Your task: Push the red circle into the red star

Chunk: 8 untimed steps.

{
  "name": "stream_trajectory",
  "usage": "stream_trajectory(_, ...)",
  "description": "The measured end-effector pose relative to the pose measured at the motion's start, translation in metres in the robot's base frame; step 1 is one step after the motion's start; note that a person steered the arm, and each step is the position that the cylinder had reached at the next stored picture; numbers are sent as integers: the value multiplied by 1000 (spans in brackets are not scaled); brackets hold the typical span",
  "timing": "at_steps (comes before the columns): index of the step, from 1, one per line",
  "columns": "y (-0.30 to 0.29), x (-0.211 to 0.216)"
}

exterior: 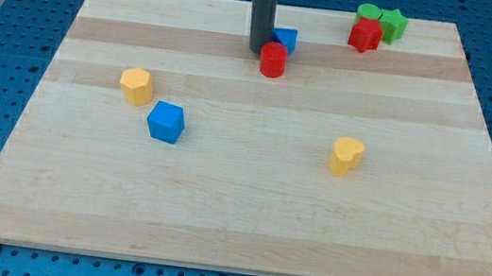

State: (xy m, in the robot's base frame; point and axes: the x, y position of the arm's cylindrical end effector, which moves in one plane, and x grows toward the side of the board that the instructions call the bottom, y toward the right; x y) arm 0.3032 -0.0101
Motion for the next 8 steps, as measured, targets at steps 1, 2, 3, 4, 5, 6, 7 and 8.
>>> stream_trajectory(1, 11, 23)
stream_trajectory(2, -5, 23)
stream_trajectory(3, -22, 40)
stream_trajectory(4, -15, 69)
stream_trajectory(5, 15, 71)
stream_trajectory(6, 38, 63)
stream_trajectory(7, 51, 53)
stream_trajectory(8, 56, 35)
